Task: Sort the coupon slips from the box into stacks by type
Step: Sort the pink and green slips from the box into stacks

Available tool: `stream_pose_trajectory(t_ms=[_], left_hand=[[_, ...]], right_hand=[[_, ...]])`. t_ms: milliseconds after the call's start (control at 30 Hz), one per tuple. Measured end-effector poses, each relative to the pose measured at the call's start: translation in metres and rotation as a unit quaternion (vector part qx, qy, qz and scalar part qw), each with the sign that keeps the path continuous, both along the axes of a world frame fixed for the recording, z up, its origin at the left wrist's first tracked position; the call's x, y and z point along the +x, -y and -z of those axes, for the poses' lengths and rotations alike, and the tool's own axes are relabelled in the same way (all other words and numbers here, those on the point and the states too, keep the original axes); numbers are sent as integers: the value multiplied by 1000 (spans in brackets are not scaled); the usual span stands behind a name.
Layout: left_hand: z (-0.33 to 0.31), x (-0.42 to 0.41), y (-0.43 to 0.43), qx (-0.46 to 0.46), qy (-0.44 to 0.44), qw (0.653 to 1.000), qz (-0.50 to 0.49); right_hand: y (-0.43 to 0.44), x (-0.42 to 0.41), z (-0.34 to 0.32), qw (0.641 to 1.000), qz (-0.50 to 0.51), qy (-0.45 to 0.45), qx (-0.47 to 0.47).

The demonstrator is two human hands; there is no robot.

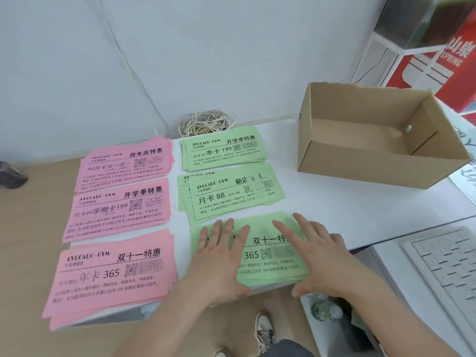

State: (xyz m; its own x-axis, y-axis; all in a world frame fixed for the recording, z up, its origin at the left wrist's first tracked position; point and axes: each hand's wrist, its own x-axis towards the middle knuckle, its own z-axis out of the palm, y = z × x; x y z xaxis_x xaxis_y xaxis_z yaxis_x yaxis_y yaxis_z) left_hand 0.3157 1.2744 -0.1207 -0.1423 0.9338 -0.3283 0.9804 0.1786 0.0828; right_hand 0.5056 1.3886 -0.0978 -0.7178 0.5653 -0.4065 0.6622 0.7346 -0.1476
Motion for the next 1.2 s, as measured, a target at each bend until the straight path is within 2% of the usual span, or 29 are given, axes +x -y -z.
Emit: stream_pose_trajectory(t_ms=[133, 233, 367, 467, 600, 667, 833, 900, 967, 1033, 1133, 1200], left_hand=[[-5, -1, -4, 25, 1, 1000, -2], [-6, -5, 4, 25, 1, 999, -22], [-5, -11, 16, 18, -8, 999, -48], [-6, -10, 15, 40, -2, 998, -53], [-2, -4, 16, 39, 1, 998, -58], [1, -2, 16, 35, 1, 998, -59], [2, -3, 11, 40, 7, 996, -78], [0, -3, 11, 26, 19, 996, -85], [-9, -2, 8, 26, 50, 995, -81], [-25, -3, -7, 106, 106, 986, -68], [-55, 0, -56, 249, 209, 942, -83], [-72, 6, -101, 297, 216, 928, -70]], right_hand=[[-12, -8, 4, 999, -30, -10, -19], [-22, -7, 2, 998, -16, -47, -49], [-28, 4, 2, 989, 48, -80, -112], [-24, 11, 10, 967, 132, -172, -135], [-5, 20, 26, 910, 293, -276, -101], [5, 24, 29, 914, 316, -246, -68], [11, 21, 27, 937, 286, -194, -43], [2, 20, 22, 927, 305, -214, -39], [-15, 27, 10, 895, 353, -270, -38], [-39, 37, -7, 875, 374, -308, -7], [-77, 46, -32, 885, 350, -283, 117], [-104, 47, -42, 898, 314, -245, 186]])
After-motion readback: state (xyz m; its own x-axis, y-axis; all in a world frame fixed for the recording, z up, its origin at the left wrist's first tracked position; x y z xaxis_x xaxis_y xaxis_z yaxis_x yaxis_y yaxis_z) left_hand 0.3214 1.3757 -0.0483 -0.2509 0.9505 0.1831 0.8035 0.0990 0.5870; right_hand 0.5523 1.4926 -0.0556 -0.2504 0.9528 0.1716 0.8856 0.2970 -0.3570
